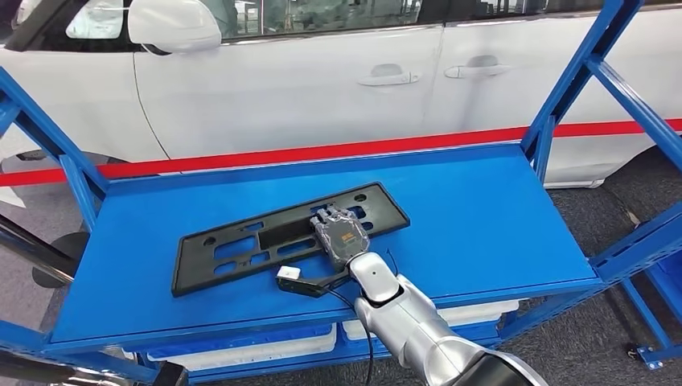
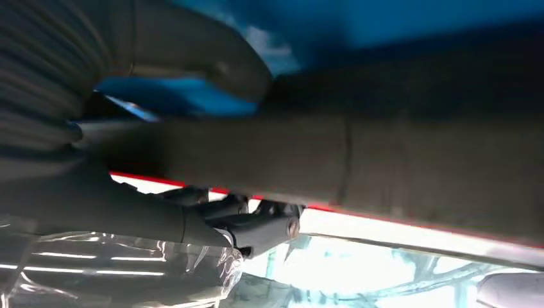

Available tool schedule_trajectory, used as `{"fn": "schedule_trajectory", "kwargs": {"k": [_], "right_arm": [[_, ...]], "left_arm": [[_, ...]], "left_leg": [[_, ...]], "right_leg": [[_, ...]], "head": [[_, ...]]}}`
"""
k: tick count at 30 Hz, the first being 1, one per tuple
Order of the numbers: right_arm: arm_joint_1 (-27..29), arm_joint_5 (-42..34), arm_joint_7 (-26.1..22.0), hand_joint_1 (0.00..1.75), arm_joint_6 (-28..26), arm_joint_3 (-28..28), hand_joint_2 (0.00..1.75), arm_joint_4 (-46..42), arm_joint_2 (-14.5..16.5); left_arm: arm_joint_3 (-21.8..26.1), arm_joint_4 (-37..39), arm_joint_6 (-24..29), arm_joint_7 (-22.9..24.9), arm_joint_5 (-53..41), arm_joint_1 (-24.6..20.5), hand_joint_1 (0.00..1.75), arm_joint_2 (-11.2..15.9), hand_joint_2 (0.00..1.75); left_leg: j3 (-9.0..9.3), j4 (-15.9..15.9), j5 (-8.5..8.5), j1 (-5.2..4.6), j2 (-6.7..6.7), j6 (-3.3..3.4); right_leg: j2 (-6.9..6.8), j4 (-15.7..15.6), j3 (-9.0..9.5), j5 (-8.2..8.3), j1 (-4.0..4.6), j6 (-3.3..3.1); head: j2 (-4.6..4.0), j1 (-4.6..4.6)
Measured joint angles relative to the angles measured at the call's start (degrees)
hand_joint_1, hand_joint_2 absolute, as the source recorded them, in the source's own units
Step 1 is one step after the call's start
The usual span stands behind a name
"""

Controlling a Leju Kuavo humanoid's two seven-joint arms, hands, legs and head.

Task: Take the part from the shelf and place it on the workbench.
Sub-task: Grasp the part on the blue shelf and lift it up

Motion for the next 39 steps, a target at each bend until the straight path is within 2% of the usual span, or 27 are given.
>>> {"fn": "schedule_trajectory", "kwargs": {"k": [2,3,4,5,7,8,9,10,12,14,16,18,20,21,22,23,24,25,27,29,32,34,35,37,38,39], "right_arm": [[0.03,-0.4,-0.12,1.75,-0.08,-0.03,1.75,0.04,-0.18],[0.06,-0.54,-0.14,1.75,-0.12,-0.05,1.75,0.05,-0.29],[0.04,-0.66,-0.15,1.75,-0.16,-0.09,1.75,0.07,-0.42],[0.03,-0.76,-0.18,1.75,-0.21,-0.14,1.75,0.09,-0.59],[0.15,-0.88,-0.34,1.75,-0.37,-0.25,1.75,0.16,-0.87],[0.29,-0.91,-0.44,1.75,-0.45,-0.3,1.75,0.2,-1.0],[0.43,-0.95,-0.52,1.75,-0.56,-0.33,1.75,0.23,-1.1],[0.54,-0.97,-0.56,1.75,-0.7,-0.36,1.75,0.25,-1.18],[0.61,-1.06,-0.57,1.75,-1.05,-0.39,1.75,0.26,-1.26],[0.59,-1.36,-0.81,1.75,-1.37,-0.43,1.75,0.23,-1.27],[0.68,-3.19,-2.51,1.75,-1.85,-0.62,1.75,0.1,-1.28],[1.37,-9.61,-8.01,1.75,-1.84,-1.41,1.75,-0.94,-1.07],[3.15,-22.04,-17.04,1.75,0.02,-2.26,1.75,-4.49,-0.7],[4.53,-29.49,-21.14,1.75,1.59,-2.43,1.75,-7.59,-0.55],[6.09,-36.64,-23.81,1.75,3.31,-2.32,1.75,-11.38,-0.41],[7.65,-42.41,-24.85,1.75,4.82,-2.06,1.75,-15.2,-0.31],[9.1,-46.53,-25.06,1.75,6.22,-1.75,1.75,-18.82,-0.24],[10.34,-48.98,-24.94,1.75,7.38,-1.46,1.75,-21.81,-0.26],[12.72,-51.94,-25.79,1.75,9.15,-1.2,1.75,-26.84,-0.51],[15.0,-56.42,-27.19,1.75,11.11,-1.09,1.75,-31.34,-0.77],[19.18,-67.84,-29.27,1.75,15.3,-0.69,1.75,-40.79,-1.73],[21.85,-74.24,-29.73,1.75,17.54,-0.4,1.75,-47.97,-2.94],[22.96,-76.29,-29.7,1.75,18.3,-0.31,1.75,-51.17,-3.65],[25.05,-78.88,-29.51,1.75,19.28,-0.16,1.75,-56.51,-5.12],[26.04,-79.59,-29.25,1.75,19.41,-0.1,1.75,-58.39,-5.78],[27.05,-80.04,-28.96,1.75,19.28,-0.04,1.75,-59.81,-6.31]], "left_arm": [[0.44,0.0,0.08,-0.14,-0.07,0.19,0.0,-0.04,0.0],[0.61,0.0,0.09,-0.18,-0.07,0.2,0.0,-0.08,0.0],[0.74,0.0,0.11,-0.22,-0.08,0.15,0.0,-0.12,0.0],[0.84,0.0,0.12,-0.26,-0.08,0.1,0.0,-0.15,0.0],[1.03,0.0,0.14,-0.3,-0.06,0.15,0.0,-0.19,0.0],[1.13,0.0,0.14,-0.32,-0.05,0.22,0.0,-0.21,0.0],[1.2,0.0,0.14,-0.33,-0.04,0.28,0.0,-0.25,0.0],[1.25,0.0,0.14,-0.35,-0.03,0.31,0.0,-0.31,0.0],[1.3,0.0,0.14,-0.39,-0.04,0.31,0.0,-0.48,0.0],[1.36,0.0,0.14,-0.46,-0.05,0.29,0.0,-0.64,0.0],[1.64,0.0,0.16,-0.63,-0.07,0.3,0.0,-0.78,0.0],[2.26,0.0,0.38,-1.1,0.06,0.44,0.0,-0.91,0.0],[3.18,0.0,0.81,-1.86,0.51,0.8,0.0,-0.98,0.0],[3.74,0.0,1.02,-2.29,0.8,1.13,0.0,-0.99,0.0],[4.34,0.01,1.2,-2.72,1.02,1.52,0.0,-0.99,0.0],[4.89,0.01,1.33,-3.09,1.14,1.92,0.0,-0.99,0.0],[5.36,0.02,1.44,-3.37,1.2,2.29,0.0,-1.01,0.0],[5.75,0.02,1.54,-3.54,1.2,2.54,0.0,-1.02,0.0],[6.46,0.02,1.68,-3.64,1.18,2.85,0.0,-1.04,0.0],[7.05,0.03,1.78,-3.72,1.17,3.02,0.0,-1.07,0.0],[8.32,0.03,2.08,-4.28,1.37,3.52,0.0,-1.21,0.0],[9.35,0.04,2.42,-4.77,1.55,4.06,0.0,-1.38,0.0],[9.8,0.04,2.65,-4.92,1.61,4.26,0.0,-1.49,0.0],[10.63,0.04,3.03,-5.01,1.72,4.6,0.0,-1.68,0.0],[11.04,0.04,3.08,-4.95,1.87,4.77,0.0,-1.79,0.0],[11.47,0.04,3.1,-4.87,2.1,4.9,0.0,-1.89,0.0]], "left_leg": [[-0.09,-0.2,1.34,0.11,0.05,0.74],[-0.07,-0.42,1.86,0.25,0.12,1.07],[-0.12,-0.64,2.29,0.39,0.22,1.42],[-0.23,-0.76,2.61,0.46,0.32,1.67],[-0.67,-0.75,2.86,0.43,0.41,1.91],[-0.8,-0.73,2.89,0.43,0.44,1.91],[-0.85,-0.71,2.91,0.43,0.43,1.89],[-0.81,-0.69,2.89,0.43,0.38,1.85],[-0.64,-0.65,2.74,0.39,0.22,1.63],[-0.62,-0.59,2.53,0.21,0.08,1.1],[-0.58,-0.77,2.46,0.09,0.01,0.42],[-0.53,-0.57,1.93,0.2,0.05,-0.23],[-1.95,3.07,-0.53,0.35,0.09,-0.7],[-3.5,6.68,-2.42,0.43,0.1,-0.88],[-5.34,10.66,-4.15,0.47,0.1,-1.06],[-6.88,13.85,-5.18,0.52,0.1,-1.22],[-7.66,15.23,-5.11,0.56,0.1,-1.34],[-7.37,14.23,-3.9,0.6,0.12,-1.41],[-4.07,6.71,0.08,0.76,0.19,-1.46],[-1.28,0.58,2.32,0.6,0.06,-1.06],[-1.01,-0.44,2.76,0.37,-0.19,0.08],[-1.1,-0.75,3.17,0.57,-0.15,0.91],[-1.16,-0.91,3.34,0.7,-0.11,1.28],[-1.39,-0.92,3.42,0.64,-0.05,1.63],[-1.45,-0.91,3.41,0.61,-0.03,1.66],[-1.47,-0.9,3.4,0.59,-0.03,1.67]], "right_leg": [[0.05,0.01,-0.21,0.14,-0.01,0.68],[0.06,0.48,-0.43,-0.33,-0.04,1.04],[0.06,1.89,-1.1,-1.47,-0.1,1.41],[0.05,4.51,-2.28,-3.29,-0.22,1.74],[0.04,11.95,-5.5,-7.26,-0.46,2.28],[0.03,14.72,-6.62,-8.19,-0.57,2.41],[0.02,15.57,-6.8,-8.03,-0.67,2.46],[0.01,14.14,-5.87,-6.84,-0.72,2.39],[0.01,6.57,-1.72,-3.42,-0.64,1.86],[-0.01,0.67,1.3,-1.82,-0.34,1.21],[-0.03,-0.45,1.78,-1.91,-0.09,0.75],[-0.12,-1.11,2.21,-1.71,-0.34,0.11],[-0.16,-1.77,2.73,-1.53,-0.58,-0.58],[-0.1,-1.84,2.87,-1.58,-0.5,-0.81],[-0.02,-1.82,2.98,-1.68,-0.41,-0.98],[0.07,-1.81,3.12,-1.76,-0.33,-1.04],[0.13,-1.79,3.25,-1.86,-0.33,-1.06],[0.15,-1.73,3.36,-1.96,-0.35,-0.99],[0.11,-1.36,3.4,-2.2,-0.49,-0.63],[0.14,-0.78,3.14,-2.51,-0.39,-0.03],[0.17,-0.69,2.88,-2.5,-0.24,0.88],[0.13,0.79,2.19,-3.77,-0.34,1.49],[0.11,3.13,1.14,-5.36,-0.42,1.78],[0.08,10.76,-2.37,-9.45,-0.6,2.19],[0.07,14.27,-4.04,-10.78,-0.66,2.31],[0.06,16.17,-4.97,-11.1,-0.69,2.36]], "head": [[0.0,-0.01],[0.0,0.0],[0.0,-0.01],[0.0,0.0],[0.0,0.0],[0.0,0.01],[0.0,0.01],[0.0,0.01],[0.0,0.01],[0.0,0.01],[0.0,0.0],[0.0,-0.01],[0.0,-0.01],[0.0,-0.01],[0.0,-0.02],[0.0,-0.02],[0.0,-0.02],[0.0,-0.02],[0.0,-0.01],[0.0,-0.01],[0.0,-0.01],[0.0,-0.01],[0.0,0.0],[0.0,0.0],[0.0,0.01],[0.0,-0.01]]}}
